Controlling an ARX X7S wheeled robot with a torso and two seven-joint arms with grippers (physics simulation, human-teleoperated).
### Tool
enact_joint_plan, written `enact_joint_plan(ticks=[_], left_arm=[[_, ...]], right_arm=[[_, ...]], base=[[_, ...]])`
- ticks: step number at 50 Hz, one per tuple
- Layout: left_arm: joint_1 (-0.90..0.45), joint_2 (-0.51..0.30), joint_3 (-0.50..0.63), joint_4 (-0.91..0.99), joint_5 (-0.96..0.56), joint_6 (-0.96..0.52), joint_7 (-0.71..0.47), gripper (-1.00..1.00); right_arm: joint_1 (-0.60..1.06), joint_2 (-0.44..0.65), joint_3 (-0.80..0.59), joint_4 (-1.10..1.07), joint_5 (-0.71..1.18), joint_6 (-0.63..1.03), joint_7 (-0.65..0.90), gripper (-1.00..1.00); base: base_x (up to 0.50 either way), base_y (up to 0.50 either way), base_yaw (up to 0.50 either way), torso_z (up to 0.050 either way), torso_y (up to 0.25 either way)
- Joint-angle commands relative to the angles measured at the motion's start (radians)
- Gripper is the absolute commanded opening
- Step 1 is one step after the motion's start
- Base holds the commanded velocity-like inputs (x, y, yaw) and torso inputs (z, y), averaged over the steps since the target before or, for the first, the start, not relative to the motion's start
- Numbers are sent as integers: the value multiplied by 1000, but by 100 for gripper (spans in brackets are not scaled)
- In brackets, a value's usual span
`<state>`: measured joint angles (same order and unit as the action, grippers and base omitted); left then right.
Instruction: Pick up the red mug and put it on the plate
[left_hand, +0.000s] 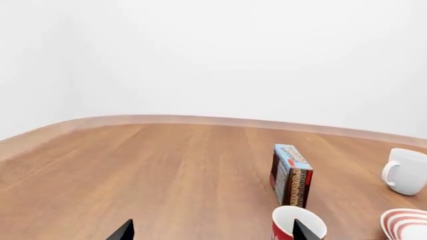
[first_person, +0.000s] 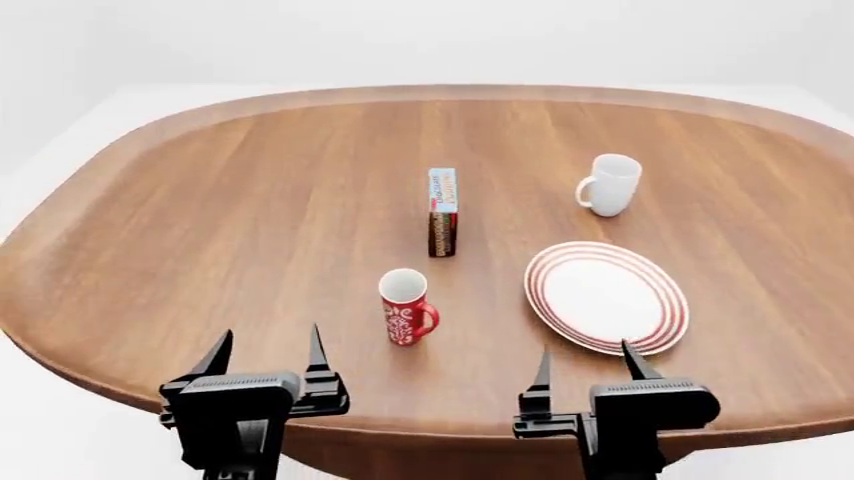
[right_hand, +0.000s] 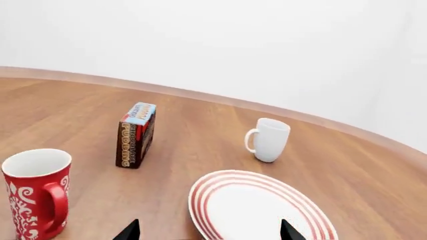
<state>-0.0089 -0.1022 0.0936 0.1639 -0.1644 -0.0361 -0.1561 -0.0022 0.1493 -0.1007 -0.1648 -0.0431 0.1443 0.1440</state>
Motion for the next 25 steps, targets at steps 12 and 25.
enact_joint_plan(ticks=[12,25], left_arm=[[-4,-25,17,19,-31,-12,-27,100],[-13,-37,19,25,-50,-20,-41,100]], right_arm=[[9,-1,19,-4,52,27,25,100],[10,9,7,0,57,26,32,100]], base=[[0,173,0,0,0],[476,0,0,0,0]])
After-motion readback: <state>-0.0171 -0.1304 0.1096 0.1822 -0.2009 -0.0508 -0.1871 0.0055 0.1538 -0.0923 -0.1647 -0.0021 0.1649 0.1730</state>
